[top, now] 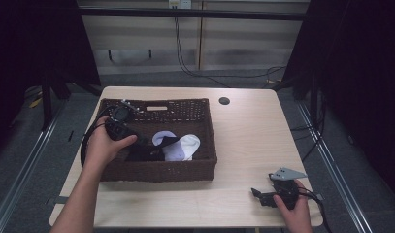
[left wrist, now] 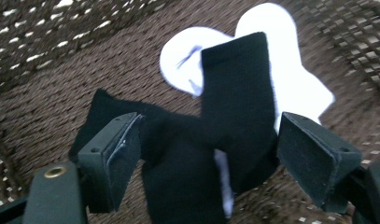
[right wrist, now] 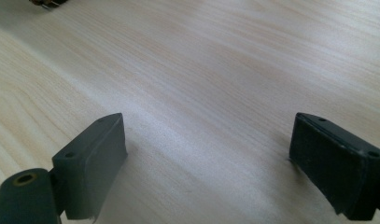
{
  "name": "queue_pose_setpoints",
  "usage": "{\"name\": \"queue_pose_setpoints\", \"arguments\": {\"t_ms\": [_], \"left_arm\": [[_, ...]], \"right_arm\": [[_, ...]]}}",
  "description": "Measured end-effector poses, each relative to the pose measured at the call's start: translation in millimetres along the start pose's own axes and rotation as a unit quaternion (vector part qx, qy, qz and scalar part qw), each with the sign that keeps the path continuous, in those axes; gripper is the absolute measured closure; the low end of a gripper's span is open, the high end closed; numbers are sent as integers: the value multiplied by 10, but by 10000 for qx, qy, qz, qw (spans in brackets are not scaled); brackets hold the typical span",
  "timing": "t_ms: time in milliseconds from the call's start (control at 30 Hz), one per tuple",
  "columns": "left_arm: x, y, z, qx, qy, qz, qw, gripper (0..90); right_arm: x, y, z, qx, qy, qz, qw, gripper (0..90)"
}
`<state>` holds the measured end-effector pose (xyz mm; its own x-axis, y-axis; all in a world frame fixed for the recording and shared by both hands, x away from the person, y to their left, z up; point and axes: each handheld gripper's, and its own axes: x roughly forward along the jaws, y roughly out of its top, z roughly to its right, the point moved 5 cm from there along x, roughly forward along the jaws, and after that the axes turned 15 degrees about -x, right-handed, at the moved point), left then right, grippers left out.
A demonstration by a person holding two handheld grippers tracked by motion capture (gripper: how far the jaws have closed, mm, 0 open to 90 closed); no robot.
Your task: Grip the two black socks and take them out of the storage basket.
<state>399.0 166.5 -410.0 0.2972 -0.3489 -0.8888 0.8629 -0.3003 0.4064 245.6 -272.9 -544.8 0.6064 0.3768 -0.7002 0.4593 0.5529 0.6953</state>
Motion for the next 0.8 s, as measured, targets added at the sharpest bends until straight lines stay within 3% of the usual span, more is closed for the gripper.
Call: {"name": "queue_pose_setpoints", "arguments": {"t_ms": [200, 400, 467, 633, 800], "left_arm": [[156, 12, -39, -111, 167, -245, 9995, 223], [216, 12, 4, -70, 11, -418, 9991, 248], [212, 18, 51, -163, -100, -414, 9990, 254], [218, 19, 105, -87, -101, -622, 9980, 270], [279, -13, 157, 52, -81, -953, 9954, 288]], "right_arm": [[0, 0, 0, 0, 1, 0, 10000, 102], [0, 0, 0, 0, 1, 0, 10000, 103], [0, 0, 0, 0, 1, 0, 10000, 102], [0, 0, 0, 0, 1, 0, 10000, 102], [0, 0, -1, 3, 3, 2, 10000, 103]]}}
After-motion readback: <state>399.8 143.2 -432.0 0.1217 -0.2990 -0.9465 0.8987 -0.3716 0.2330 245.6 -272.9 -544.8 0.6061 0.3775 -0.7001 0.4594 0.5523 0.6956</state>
